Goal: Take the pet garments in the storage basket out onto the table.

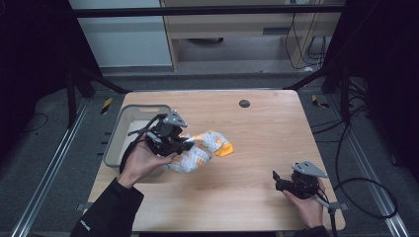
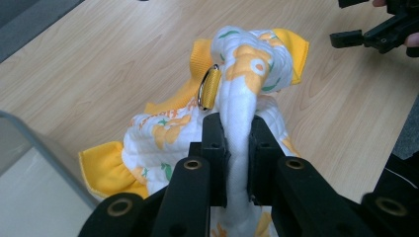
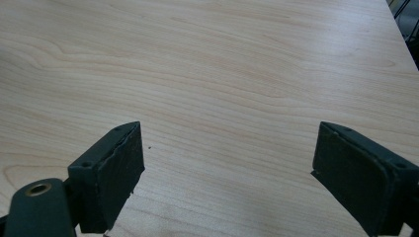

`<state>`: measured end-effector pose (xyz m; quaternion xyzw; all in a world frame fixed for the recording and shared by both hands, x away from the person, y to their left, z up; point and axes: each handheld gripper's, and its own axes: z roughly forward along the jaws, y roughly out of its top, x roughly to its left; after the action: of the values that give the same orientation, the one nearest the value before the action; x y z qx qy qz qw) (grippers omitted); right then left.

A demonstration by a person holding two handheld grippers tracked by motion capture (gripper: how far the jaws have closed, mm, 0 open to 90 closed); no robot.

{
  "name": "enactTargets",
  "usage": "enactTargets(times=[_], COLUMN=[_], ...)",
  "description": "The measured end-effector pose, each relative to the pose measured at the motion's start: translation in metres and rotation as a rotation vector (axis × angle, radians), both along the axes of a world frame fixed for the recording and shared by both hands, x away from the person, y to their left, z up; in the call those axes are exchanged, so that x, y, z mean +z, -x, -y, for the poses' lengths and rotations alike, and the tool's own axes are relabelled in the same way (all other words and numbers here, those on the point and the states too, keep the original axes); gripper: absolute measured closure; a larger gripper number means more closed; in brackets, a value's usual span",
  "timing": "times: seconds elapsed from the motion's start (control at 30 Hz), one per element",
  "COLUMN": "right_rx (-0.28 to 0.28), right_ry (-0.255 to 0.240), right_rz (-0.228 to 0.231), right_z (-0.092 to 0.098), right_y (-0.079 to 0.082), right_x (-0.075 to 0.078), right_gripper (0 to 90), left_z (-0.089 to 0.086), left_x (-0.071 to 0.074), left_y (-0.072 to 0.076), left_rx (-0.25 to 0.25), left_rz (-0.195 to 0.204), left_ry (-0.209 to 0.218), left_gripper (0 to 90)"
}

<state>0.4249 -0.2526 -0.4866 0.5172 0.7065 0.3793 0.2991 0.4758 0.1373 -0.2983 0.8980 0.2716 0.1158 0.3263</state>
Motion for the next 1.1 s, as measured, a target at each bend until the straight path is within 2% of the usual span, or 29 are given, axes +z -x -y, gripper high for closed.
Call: enactTargets(times=[0.13,0.37,0.57,0.73,1.0,1.1], right_rx=[-0.017,-0.016,-0.019,-0.024,-0.02,-0.021], right_ry=[0.001,0.006,0.011,0.007,0.014,0.014], right_rz=[0.001,-0.003,0.0,0.008,0.011,0.012], right_z=[0.002,0.002,0.002,0.003,0.002,0.002], right_y=[0.0,0.0,-0.001,0.0,-0.001,-0.001], right_x=[0.0,-0.001,-0.002,-0.001,-0.001,-0.001], right_gripper=[12.7,12.7,12.5,12.5,12.5,12.4], left_z=[0.011,0.021,0.029,0.037,0.046,0.049], left_x=[-0.01,-0.022,-0.039,-0.058,-0.073,-0.077], left_y=[-0.001,-0.002,-0.006,-0.008,-0.008,-0.008], left_rx=[-0.036,-0.063,-0.066,-0.073,-0.092,-0.098], left_rz=[-0.008,-0.024,-0.044,-0.065,-0.077,-0.079], left_ry=[-0.013,-0.032,-0.031,-0.055,-0.063,-0.054], left_gripper=[81.1,81.1,81.1,81.1,81.1,81.0])
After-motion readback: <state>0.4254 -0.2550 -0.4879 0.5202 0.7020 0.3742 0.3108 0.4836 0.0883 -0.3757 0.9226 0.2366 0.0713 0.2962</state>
